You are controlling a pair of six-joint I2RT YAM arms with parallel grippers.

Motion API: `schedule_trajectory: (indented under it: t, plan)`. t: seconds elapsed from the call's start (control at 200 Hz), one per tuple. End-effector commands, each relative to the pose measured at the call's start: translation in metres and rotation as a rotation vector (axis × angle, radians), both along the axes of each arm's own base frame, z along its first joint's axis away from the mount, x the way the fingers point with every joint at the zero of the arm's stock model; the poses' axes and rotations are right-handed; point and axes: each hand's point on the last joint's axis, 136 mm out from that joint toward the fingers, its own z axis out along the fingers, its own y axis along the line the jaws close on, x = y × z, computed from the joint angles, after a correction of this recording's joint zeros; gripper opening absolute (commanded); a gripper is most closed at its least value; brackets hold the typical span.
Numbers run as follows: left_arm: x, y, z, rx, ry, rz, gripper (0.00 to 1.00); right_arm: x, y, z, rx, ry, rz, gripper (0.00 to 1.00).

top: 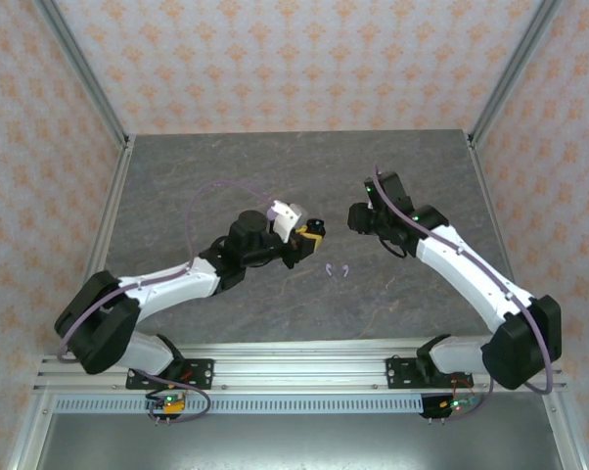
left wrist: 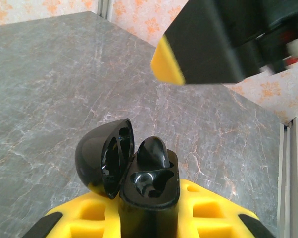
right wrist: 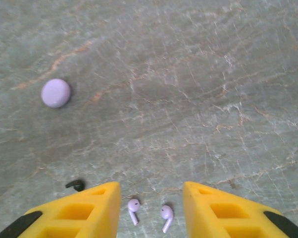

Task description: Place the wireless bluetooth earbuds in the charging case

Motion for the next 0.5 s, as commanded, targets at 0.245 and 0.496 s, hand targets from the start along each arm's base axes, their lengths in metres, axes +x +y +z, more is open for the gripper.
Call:
schedule_trajectory:
  t: [0.245,0.496]
  plan:
    - [-0.028,0.049,0.02,0.034,-0.025,0.119,0.18,-0.026,0.049,-0.057,0.122,0.189,0.193,0.39]
    - [-0.037,0.069,0.023,-0.002,-0.004,0.157,0.18,-0.039,0.091,-0.088,0.16,0.254,0.287,0.37]
